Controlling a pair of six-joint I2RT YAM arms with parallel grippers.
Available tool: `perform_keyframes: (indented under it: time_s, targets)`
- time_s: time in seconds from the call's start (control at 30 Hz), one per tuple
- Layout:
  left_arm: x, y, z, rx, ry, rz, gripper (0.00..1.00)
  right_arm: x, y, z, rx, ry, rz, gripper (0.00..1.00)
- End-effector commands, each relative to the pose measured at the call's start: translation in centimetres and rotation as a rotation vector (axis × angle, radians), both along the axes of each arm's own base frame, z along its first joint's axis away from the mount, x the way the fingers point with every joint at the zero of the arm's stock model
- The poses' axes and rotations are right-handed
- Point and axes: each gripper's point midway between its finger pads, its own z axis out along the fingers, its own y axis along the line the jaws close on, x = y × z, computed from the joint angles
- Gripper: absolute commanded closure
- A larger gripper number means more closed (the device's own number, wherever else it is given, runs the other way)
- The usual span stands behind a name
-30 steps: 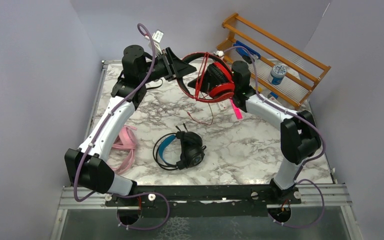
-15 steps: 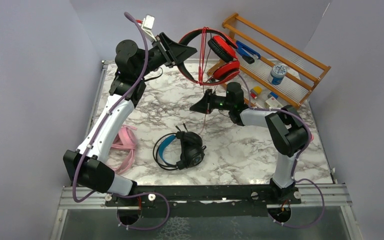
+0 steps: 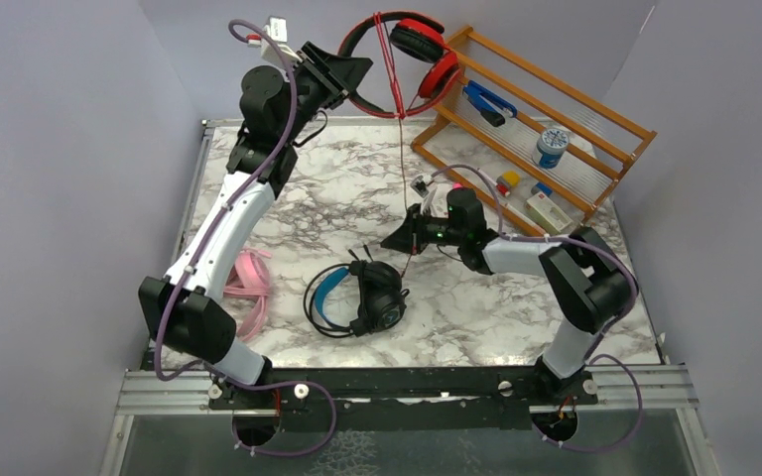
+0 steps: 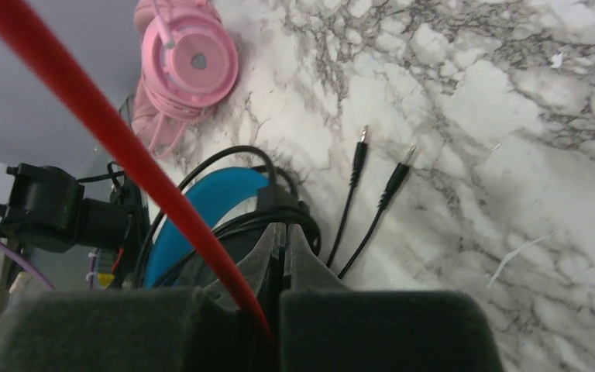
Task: Wrap the headphones
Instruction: Wrap the headphones cable around the headphones.
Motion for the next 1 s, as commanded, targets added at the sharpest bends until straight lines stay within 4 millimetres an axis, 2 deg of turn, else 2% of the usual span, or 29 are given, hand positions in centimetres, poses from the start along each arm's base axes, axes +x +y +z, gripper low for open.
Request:
perform_keyframes:
  time_s: [0.0, 0.17, 0.3, 0.47, 0.57, 0.63, 0.7, 0.83, 0.9, 0.97]
  targets:
    - [4.0, 2.9, 2.4, -0.027, -0.083, 0.234, 1.00, -1.7, -1.6, 0.8, -0.107, -0.088, -0.051, 0.99]
    - [7.0, 4.1, -0.5, 0.020, -0.060, 0.338, 1.00, -4.2, -2.8, 2.9, -0.150, -0.123, -0.060, 0.99]
    - [9.1, 6.1, -3.4, 0.109, -0.012, 0.412, 1.00, -6.4, -4.0, 5.0, -0.184, -0.142, -0.077, 0.99]
    - [10.7, 7.6, -7.4, 0.198, 0.038, 0.479, 1.00, -9.1, -4.3, 8.7, -0.214, -0.178, -0.030, 0.99]
    - [11.2, 8.3, -10.1, 0.246, 0.088, 0.504, 1.00, -9.8, -5.0, 11.1, -0.233, -0.201, -0.024, 0.99]
    - [11.5, 8.5, -11.2, 0.252, 0.103, 0.506, 1.00, -10.2, -5.4, 12.5, -0.254, -0.217, -0.011, 0.99]
    - [11.6, 8.6, -12.1, 0.277, 0.112, 0.505, 1.00, -10.0, -6.1, 13.7, -0.289, -0.244, -0.024, 0.99]
    - [11.4, 8.8, -13.6, 0.403, 0.118, 0.496, 1.00, -8.5, -7.8, 16.1, -0.405, -0.324, -0.079, 1.00]
    - [10.8, 8.3, -14.3, 0.490, 0.107, 0.443, 1.00, -6.9, -8.9, 17.4, -0.489, -0.393, -0.131, 0.99]
    - [9.9, 6.8, -15.3, 0.574, 0.089, 0.329, 1.00, -4.8, -10.3, 19.2, -0.572, -0.486, -0.207, 0.99]
